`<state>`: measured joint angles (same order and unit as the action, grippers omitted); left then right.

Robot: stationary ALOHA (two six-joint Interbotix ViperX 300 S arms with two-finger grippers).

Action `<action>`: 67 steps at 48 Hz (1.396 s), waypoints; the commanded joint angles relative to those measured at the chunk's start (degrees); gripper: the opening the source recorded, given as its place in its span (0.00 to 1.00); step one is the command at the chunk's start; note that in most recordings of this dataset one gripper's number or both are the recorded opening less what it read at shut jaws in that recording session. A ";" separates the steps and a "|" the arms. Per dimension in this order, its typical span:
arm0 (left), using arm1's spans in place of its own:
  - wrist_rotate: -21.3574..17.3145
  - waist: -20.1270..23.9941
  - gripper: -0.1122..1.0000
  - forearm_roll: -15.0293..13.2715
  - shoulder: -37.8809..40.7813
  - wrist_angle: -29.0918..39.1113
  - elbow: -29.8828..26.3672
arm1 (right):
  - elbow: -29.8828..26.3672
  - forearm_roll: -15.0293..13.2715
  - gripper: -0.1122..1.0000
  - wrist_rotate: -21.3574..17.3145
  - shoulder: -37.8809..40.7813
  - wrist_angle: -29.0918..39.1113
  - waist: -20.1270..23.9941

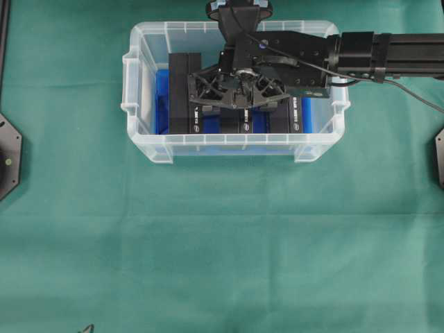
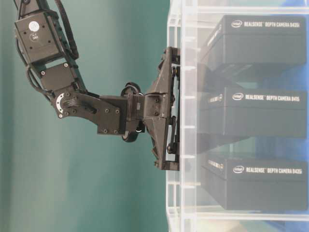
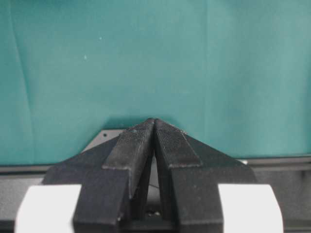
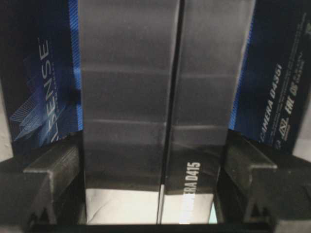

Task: Take the box out of the case with the right arm.
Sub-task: 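Close the right gripper on the middle box and lift it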

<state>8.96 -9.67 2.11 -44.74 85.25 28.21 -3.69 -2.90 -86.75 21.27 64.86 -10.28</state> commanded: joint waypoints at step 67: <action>0.00 0.00 0.10 0.00 0.18 -0.18 -0.79 | -32.87 -14.94 0.69 0.70 -5.36 33.49 3.43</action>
<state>8.96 -9.76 2.11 -44.65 85.25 28.21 -34.19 -17.14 -86.13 19.16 97.56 -7.29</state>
